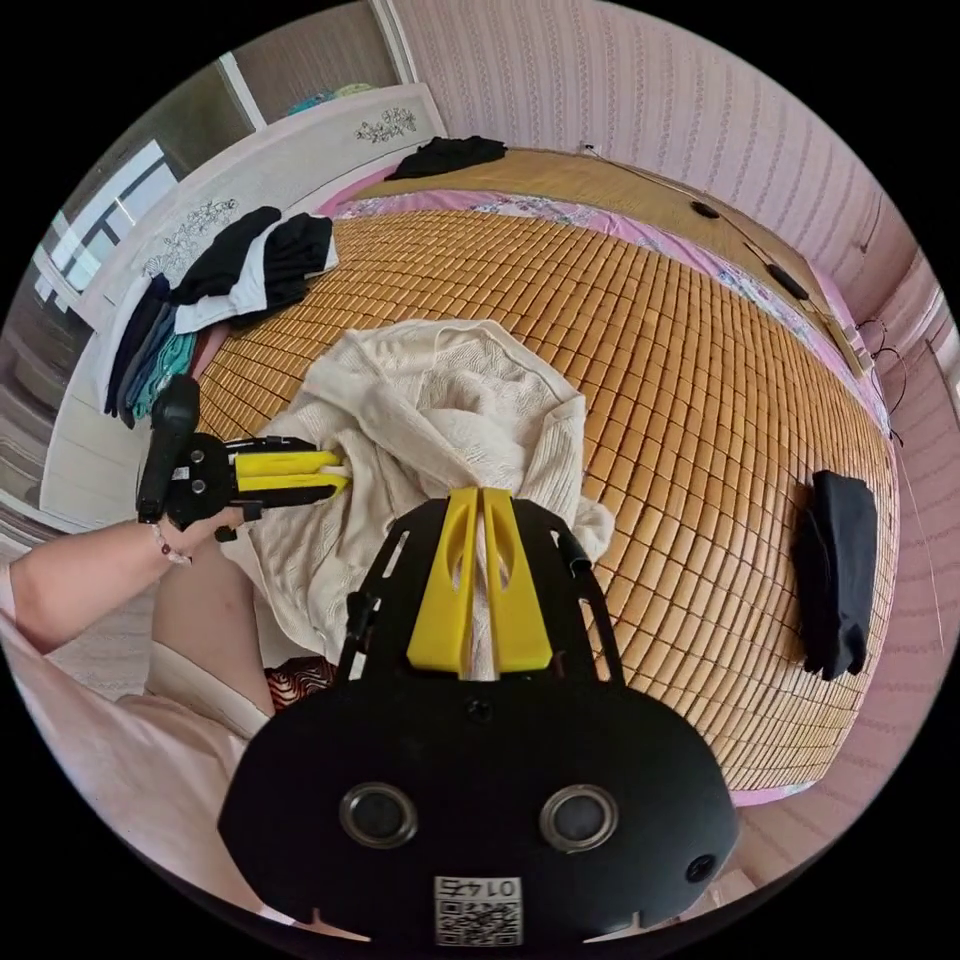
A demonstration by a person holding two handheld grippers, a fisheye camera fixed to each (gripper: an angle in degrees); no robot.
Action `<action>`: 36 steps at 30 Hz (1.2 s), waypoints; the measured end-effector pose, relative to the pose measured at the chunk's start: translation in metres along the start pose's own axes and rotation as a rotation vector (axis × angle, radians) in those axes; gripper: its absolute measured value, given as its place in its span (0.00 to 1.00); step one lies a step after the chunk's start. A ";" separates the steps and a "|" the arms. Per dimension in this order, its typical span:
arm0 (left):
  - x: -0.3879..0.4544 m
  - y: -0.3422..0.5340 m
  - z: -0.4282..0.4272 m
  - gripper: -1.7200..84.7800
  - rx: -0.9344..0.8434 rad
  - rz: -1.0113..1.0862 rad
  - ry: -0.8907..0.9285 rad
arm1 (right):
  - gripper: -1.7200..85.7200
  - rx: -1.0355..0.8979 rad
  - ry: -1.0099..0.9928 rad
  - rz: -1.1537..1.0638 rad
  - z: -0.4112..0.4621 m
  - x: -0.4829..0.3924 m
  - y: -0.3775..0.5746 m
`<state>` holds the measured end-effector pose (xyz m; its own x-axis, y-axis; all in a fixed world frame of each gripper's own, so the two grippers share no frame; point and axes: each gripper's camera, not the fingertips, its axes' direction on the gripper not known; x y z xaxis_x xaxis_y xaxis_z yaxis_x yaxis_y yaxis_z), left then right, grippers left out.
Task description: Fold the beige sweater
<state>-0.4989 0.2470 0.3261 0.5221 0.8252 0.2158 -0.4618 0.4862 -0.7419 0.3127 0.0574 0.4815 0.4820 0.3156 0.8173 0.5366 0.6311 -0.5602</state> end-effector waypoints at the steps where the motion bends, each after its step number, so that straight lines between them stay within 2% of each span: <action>1: -0.003 0.004 -0.005 0.05 0.022 -0.010 0.015 | 0.01 0.018 0.002 0.010 -0.009 0.006 0.004; 4: -0.025 0.029 -0.043 0.03 0.168 -0.084 0.083 | 0.01 0.133 0.038 0.093 -0.052 0.041 0.031; 6: -0.047 0.057 -0.081 0.02 0.317 -0.178 0.168 | 0.01 0.181 0.138 0.203 -0.073 0.075 0.060; 9: -0.081 0.102 -0.114 0.01 0.435 -0.339 0.212 | 0.01 0.114 0.215 0.423 -0.068 0.125 0.103; 10: -0.089 0.112 -0.118 0.01 0.451 -0.385 0.201 | 0.01 0.098 0.236 0.464 -0.066 0.133 0.112; 12: -0.123 0.157 -0.128 0.01 0.497 -0.637 0.090 | 0.01 0.043 0.278 0.580 -0.056 0.150 0.142; 13: -0.131 0.168 -0.130 0.01 0.498 -0.697 0.067 | 0.01 0.035 0.266 0.596 -0.054 0.152 0.147; 15: -0.155 0.198 -0.131 0.01 0.488 -0.801 0.134 | 0.02 0.039 0.201 0.605 -0.049 0.146 0.158; 19: -0.133 0.181 -0.132 0.02 0.431 -0.630 0.133 | 0.07 0.042 0.134 0.483 -0.037 0.115 0.143; 23: -0.056 0.114 -0.100 0.08 0.259 -0.306 0.221 | 0.10 0.018 0.013 0.303 -0.012 0.069 0.104; 26: 0.006 0.074 -0.061 0.09 0.130 -0.099 0.200 | 0.11 0.026 -0.075 0.213 -0.004 0.037 0.081; 28: 0.023 0.059 -0.042 0.09 0.045 -0.100 0.216 | 0.11 -0.020 -0.091 0.163 0.000 0.018 0.068; 31: 0.048 0.047 -0.058 0.09 0.073 -0.071 0.217 | 0.11 -0.061 -0.078 0.110 -0.006 -0.006 0.054; 34: 0.074 0.036 -0.086 0.06 0.013 -0.161 0.011 | 0.07 -0.066 -0.094 0.171 -0.015 -0.018 0.043; 36: 0.100 0.035 -0.106 0.03 -0.003 -0.210 -0.166 | 0.02 -0.090 -0.134 0.300 -0.019 -0.019 0.036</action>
<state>-0.3869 0.3166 0.2541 0.4811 0.7425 0.4661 -0.3534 0.6508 -0.6720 0.3355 0.0605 0.4430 0.5361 0.5716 0.6212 0.4464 0.4326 -0.7833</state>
